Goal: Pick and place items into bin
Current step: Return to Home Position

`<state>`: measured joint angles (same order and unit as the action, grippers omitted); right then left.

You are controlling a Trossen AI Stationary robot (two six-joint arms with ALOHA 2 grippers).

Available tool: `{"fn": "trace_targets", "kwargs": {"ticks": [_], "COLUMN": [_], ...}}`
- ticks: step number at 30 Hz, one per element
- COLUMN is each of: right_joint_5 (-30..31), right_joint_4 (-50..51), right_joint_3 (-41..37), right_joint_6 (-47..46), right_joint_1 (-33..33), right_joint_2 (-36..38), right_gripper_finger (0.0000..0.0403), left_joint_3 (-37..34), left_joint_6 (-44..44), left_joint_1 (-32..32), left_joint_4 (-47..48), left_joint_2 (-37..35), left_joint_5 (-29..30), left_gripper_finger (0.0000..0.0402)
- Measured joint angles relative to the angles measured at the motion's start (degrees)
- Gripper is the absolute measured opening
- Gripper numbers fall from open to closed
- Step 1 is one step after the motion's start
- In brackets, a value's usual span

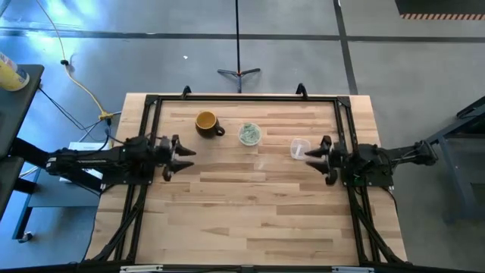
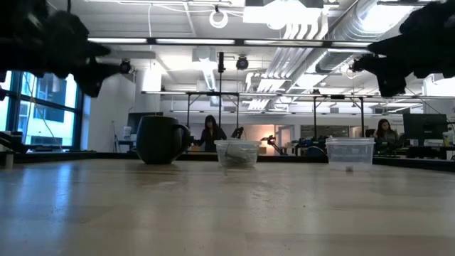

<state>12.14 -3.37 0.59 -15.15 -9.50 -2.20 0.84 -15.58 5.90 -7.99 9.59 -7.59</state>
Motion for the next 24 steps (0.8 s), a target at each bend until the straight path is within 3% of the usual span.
{"fn": "trace_targets", "kwargs": {"ticks": [2,5,12,24], "right_joint_5": [-2.4,-1.2,1.4,1.4], "right_joint_4": [0.0,-0.2,-0.4,-0.4], "right_joint_3": [0.0,0.0,0.0,0.0], "right_joint_6": [5.7,7.5,7.7,7.7], "right_joint_1": [-0.1,0.1,0.1,0.1], "right_joint_2": [0.0,0.0,0.0,0.0], "right_gripper_finger": [0.0169,0.0169,0.0169,0.0169], "left_joint_3": [0.0,0.0,0.0,0.0], "left_joint_6": [1.9,1.8,1.8,1.8], "left_joint_1": [0.1,0.1,0.1,0.1], "left_joint_4": [-3.0,-2.0,6.7,6.5], "left_joint_2": [-0.1,0.0,0.0,0.3], "left_joint_5": [-2.7,-3.5,-2.3,-1.9], "left_gripper_finger": [0.0244,0.0244,0.0244,0.0244]}}
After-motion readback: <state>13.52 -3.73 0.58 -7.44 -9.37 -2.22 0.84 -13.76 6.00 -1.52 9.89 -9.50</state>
